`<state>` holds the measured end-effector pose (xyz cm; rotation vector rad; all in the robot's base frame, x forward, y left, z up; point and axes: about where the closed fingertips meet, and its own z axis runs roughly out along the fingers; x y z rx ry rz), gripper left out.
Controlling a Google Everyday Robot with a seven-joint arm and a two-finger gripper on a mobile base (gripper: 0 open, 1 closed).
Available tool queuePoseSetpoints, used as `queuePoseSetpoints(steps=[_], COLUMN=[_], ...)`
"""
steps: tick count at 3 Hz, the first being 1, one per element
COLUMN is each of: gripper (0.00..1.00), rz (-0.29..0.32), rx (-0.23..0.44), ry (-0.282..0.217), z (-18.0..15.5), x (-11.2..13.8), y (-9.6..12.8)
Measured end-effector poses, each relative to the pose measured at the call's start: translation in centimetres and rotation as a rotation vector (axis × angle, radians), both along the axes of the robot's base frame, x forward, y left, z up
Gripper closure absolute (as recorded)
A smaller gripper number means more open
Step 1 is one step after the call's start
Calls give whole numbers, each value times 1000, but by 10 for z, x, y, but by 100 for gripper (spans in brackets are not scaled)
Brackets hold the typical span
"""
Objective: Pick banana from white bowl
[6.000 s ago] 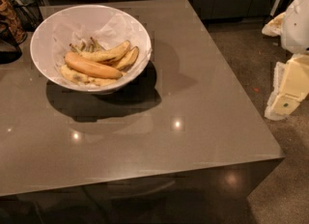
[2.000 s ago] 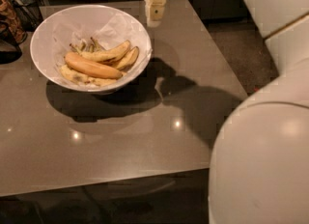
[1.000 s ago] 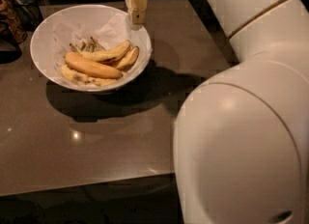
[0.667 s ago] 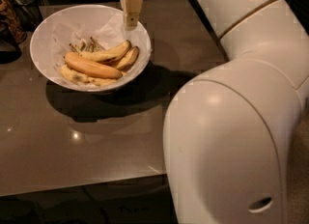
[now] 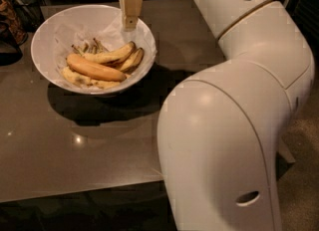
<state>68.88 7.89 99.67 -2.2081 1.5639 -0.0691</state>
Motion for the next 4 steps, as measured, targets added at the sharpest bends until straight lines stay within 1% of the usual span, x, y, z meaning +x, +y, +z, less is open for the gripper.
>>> queuePoseSetpoints(steps=[1, 2, 3, 4], gripper=[26, 26, 32, 34], rz=[8, 5, -3, -11], rx=[0, 0, 4, 2], ry=[30, 67, 104, 129], z=[-11, -24, -37, -46], x=[-5, -9, -11, -11], y=[3, 4, 6, 6])
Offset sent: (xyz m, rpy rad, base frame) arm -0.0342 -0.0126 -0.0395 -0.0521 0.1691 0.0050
